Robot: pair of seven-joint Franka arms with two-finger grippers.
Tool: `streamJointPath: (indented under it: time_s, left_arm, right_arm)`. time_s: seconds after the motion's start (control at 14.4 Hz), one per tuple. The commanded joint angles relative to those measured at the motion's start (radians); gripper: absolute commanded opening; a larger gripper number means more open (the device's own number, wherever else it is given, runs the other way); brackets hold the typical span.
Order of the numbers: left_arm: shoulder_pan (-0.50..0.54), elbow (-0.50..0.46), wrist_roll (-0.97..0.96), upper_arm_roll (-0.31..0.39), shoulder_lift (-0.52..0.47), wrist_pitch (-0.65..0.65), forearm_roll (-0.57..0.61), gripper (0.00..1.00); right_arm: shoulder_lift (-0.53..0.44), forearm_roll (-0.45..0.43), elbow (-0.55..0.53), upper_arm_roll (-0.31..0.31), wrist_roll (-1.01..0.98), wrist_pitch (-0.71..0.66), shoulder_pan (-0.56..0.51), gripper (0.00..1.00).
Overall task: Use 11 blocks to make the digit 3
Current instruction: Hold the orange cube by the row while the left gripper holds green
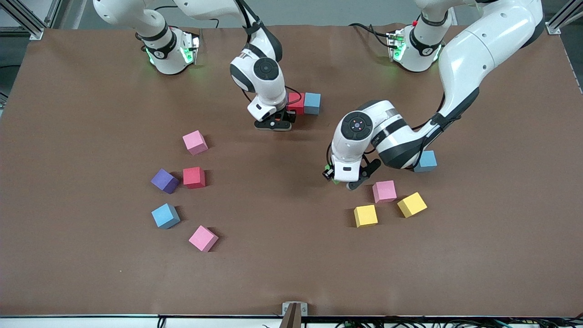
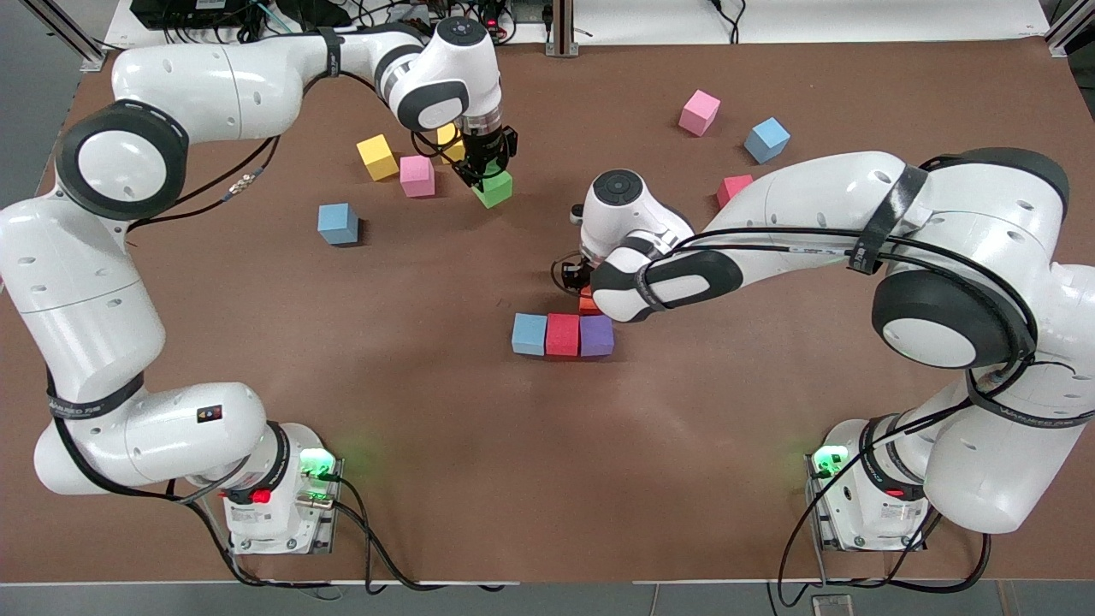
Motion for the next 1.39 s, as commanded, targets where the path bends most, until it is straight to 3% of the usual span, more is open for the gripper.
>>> streamJointPath:
  time_s: [0.0,1.32]
  left_arm:
    - [-0.003,0.001,-0.006,-0.002,-0.02,-0.029,0.022,0.3]
    - [0.0,0.001,-0.008,-0.005,-0.023,-0.036,0.021,0.3]
  right_arm:
    - [0.006,0.006,-0.001,-0.009,0.026,0.013,0.019,0.01]
    - [0.003,-0.008,-0.039,-0.007,-0.025,0.069,0.037,0.01]
